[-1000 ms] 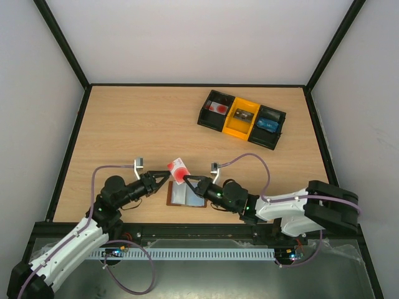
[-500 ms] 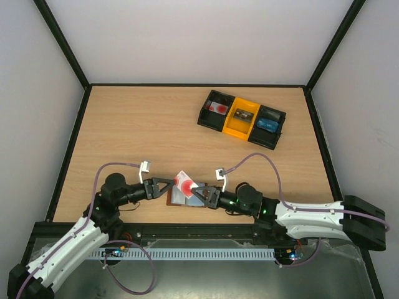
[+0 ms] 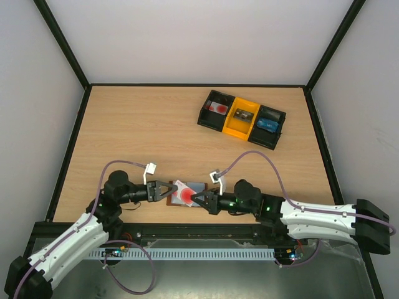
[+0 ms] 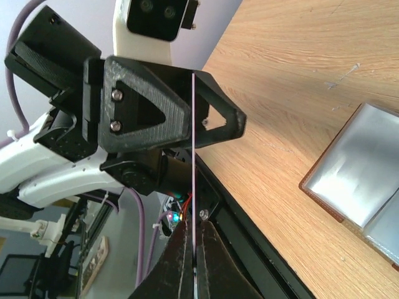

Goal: Take the credit cards out of the card holder

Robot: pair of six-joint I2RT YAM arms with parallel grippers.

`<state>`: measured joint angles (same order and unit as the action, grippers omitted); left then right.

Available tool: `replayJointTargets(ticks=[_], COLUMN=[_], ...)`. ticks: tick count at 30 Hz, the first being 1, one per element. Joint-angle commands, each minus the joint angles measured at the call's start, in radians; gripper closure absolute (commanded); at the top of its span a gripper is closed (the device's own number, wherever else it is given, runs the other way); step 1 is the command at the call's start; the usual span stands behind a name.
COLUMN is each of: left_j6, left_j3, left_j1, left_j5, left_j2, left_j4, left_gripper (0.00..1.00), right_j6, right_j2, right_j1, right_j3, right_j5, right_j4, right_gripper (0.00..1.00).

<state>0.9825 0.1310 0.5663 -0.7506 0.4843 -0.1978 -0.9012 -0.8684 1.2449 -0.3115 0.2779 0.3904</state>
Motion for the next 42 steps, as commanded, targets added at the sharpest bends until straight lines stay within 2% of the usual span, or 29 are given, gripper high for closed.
replayJointTargets(ticks=[1,4,6,7,10,12,18,22,32,42], left_j6=[0.025,0.032,0.038,0.039,0.058,0.072,0.159,0.226,0.284,0.32], left_j3=[-0.006,-0.002,-0.002,-0.001,-0.003,-0.002,-0.028,-0.057,-0.064,-0.085], left_j1=[-0.005,-0.004,-0.004,-0.003,-0.005,-0.005,-0.005,-0.005,-0.005,-0.004], left_j5=[-0.053,-0.055,-0.047,-0.043,-0.033,-0.018,0.082,0.16,0.282,0.306], left_j2=[-0.001,0.001,0.007,0.009,0.013,0.013,0.001,-0.021,-0.068,-0.079], left_j4=[-0.088,-0.099,-0.111,-0.117,-0.152,-0.168,-0.265,-0.353,-0.388,-0.42], left_gripper=[0.64,0.79,0.94,0.97,0.97,0.97,0.97,0.97,0.97,0.97], right_j6=[0.051,0.057,0.066,0.07,0.058,0.026,-0.137,-0.205,-0.31,-0.326], right_j2=[-0.021,-0.029,-0.026,-0.023,0.003,0.025,0.048,0.019,-0.08,-0.206], right_j1=[0.002,0.001,0.002,0.002,0.002,0.002,0.002,0.002,0.003,0.001], right_j3=[-0.045,-0.05,-0.058,-0.063,-0.063,-0.051,0.043,0.048,0.021,-0.03], right_j5=[0.041,0.042,0.023,0.009,-0.031,-0.066,-0.14,-0.209,-0.274,-0.227], right_j4=[-0.047,-0.052,-0.075,-0.088,-0.088,-0.066,0.174,0.225,0.307,0.411], right_gripper=[0.98,0.98,0.97,0.96,0.9,0.79,0.57,0.5,0.52,0.64])
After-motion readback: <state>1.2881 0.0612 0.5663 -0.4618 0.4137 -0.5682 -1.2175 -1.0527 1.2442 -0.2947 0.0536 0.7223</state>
